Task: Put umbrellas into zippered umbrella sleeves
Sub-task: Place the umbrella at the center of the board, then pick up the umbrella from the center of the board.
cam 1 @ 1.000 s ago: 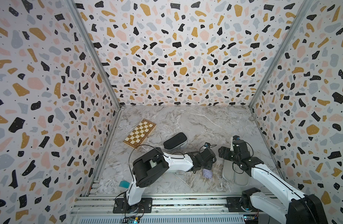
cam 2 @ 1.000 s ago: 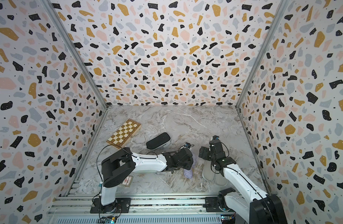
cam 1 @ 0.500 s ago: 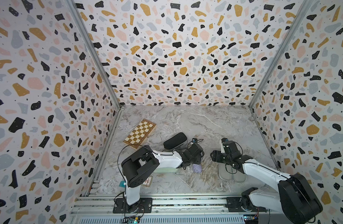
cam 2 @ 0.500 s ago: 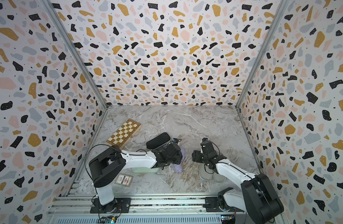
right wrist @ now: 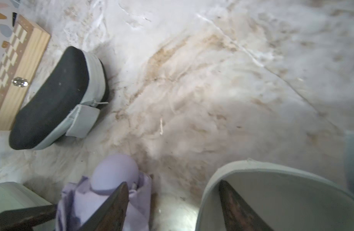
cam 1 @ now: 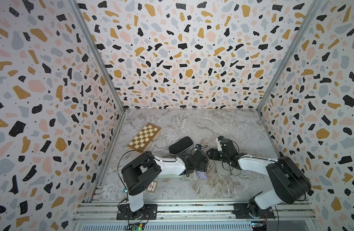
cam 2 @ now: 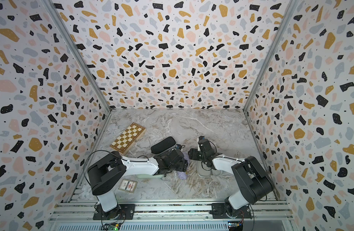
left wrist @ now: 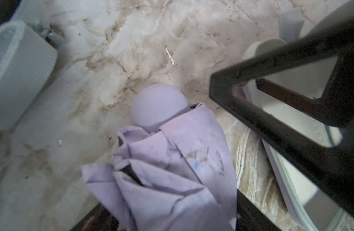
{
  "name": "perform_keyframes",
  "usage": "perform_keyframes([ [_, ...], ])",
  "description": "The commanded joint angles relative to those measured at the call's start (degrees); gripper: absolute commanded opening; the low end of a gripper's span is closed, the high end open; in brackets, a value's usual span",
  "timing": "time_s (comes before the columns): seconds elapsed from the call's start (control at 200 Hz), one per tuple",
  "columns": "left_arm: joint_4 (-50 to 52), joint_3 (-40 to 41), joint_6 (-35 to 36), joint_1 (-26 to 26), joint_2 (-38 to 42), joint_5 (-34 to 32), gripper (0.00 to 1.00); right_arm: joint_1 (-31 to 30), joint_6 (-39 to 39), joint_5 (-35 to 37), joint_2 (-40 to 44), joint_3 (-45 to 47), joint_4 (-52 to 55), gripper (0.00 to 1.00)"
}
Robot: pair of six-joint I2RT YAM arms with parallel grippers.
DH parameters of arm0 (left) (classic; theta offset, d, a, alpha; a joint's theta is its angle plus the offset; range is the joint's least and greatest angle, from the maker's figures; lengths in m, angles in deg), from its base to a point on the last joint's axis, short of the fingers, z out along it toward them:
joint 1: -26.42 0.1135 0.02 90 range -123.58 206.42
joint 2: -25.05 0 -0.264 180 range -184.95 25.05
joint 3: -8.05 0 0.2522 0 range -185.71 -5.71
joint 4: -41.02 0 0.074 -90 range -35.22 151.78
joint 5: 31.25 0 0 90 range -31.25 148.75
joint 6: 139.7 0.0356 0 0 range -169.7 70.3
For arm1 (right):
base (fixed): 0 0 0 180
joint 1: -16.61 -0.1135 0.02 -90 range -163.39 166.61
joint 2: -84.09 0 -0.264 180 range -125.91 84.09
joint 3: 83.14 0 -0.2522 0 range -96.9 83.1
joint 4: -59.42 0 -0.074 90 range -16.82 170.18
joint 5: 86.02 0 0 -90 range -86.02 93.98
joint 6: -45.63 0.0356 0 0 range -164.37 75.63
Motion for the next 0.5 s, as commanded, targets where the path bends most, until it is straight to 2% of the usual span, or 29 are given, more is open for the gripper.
perform_keyframes([
  [0.0, 2.59, 0.10, 0.52, -0.27, -0.65, 0.40, 0.86, -0.51, 0.86, 1.03, -0.23, -3.63, -1.76, 0.73],
  [0.115, 3.58, -1.96, 0.37, -0.29, -3.01, 0.82, 0.91, -0.52, 0.29, 3.07, 0.14, -5.07, 0.43, 0.75],
  [0.225, 4.50, -3.91, 0.53, -0.45, -5.30, 1.90, 0.92, -0.55, -0.31, 4.85, 1.81, -4.88, 2.21, 0.76],
  [0.41, 4.78, -4.86, 0.42, -0.54, -6.97, 2.58, 0.74, -0.28, -1.23, 6.14, 6.52, -3.64, 4.77, 0.78],
  [0.496, 5.40, -5.61, 0.61, -0.53, -7.78, 2.37, 0.71, -0.04, -1.70, 6.14, 8.12, -3.26, 5.82, 0.79],
])
